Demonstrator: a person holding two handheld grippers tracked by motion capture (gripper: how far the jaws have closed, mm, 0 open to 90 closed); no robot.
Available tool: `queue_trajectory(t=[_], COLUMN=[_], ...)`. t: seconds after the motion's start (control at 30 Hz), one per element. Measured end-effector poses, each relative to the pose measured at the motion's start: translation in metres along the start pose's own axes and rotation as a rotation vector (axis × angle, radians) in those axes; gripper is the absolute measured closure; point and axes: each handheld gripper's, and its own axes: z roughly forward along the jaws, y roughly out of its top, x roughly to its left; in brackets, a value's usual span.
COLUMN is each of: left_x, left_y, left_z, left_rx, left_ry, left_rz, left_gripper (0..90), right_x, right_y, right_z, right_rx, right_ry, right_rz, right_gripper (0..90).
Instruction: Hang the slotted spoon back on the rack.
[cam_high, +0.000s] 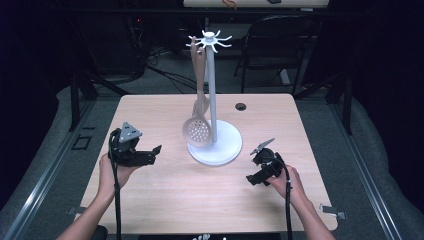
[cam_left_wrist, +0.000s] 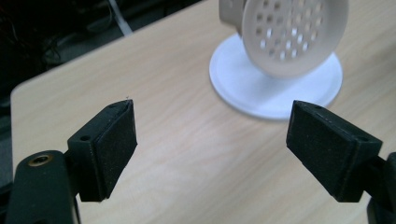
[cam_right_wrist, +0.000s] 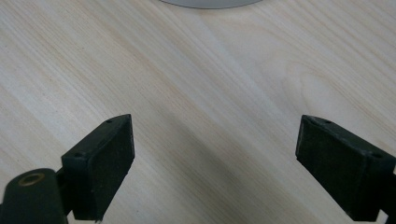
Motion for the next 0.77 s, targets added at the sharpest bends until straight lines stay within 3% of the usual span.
queue_trajectory(t=[0.2, 0.4, 0.57, 0.67, 0.77], left_x=[0.004, 0.008, 0.012, 0.016, 0.023], left_y=[-0.029, -0.060, -0.074, -0.078, -0.083], left_z=[0.005, 0.018, 0.027, 0.035, 0.042], left_rx=[0.069, 0.144, 0.181, 0.213, 0.228], left_ry=[-0.013, -0.066, -0.102, -0.096, -0.150], left_rz=[-0.039, -0.145, -0.203, -0.191, -0.264], left_gripper=[15.4, 15.0, 13.9, 11.8, 6.9], right_x=[0.000, -0.001, -0.001, -0.001, -0.001], right_y=[0.000, 0.000, 0.000, 0.000, 0.000], right_z=[0.000, 0.000, 0.002, 0.002, 0.002], right_rx=[0.017, 0.013, 0.016, 0.012, 0.006], right_ry=[0.001, 0.008, 0.001, 0.000, -0.009], right_rz=[0.004, 0.015, 0.006, 0.004, -0.001], right_gripper=[11.3, 11.3, 11.2, 11.1, 9.9])
